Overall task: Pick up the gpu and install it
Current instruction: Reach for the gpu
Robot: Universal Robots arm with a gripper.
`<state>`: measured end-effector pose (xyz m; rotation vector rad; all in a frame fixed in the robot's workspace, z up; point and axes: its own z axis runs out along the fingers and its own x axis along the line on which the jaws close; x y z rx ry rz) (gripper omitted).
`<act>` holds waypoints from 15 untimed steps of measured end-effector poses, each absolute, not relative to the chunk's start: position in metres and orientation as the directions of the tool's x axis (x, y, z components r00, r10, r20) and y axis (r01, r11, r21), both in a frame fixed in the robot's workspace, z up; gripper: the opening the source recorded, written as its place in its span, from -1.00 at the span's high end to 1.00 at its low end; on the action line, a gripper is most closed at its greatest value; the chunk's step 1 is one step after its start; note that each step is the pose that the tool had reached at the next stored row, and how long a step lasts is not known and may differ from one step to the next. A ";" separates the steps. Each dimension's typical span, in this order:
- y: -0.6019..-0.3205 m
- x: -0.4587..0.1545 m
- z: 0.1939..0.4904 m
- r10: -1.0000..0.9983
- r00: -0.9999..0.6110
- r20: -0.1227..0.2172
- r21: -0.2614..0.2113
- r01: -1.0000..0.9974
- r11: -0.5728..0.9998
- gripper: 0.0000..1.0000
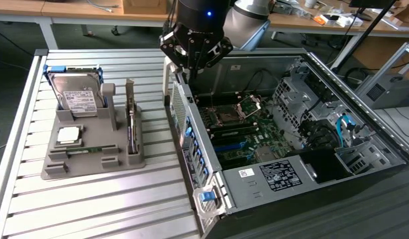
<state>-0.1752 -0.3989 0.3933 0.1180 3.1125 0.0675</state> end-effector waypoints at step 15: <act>-0.399 -0.184 0.393 0.076 -0.997 -0.024 0.044 0.075 0.996 0.79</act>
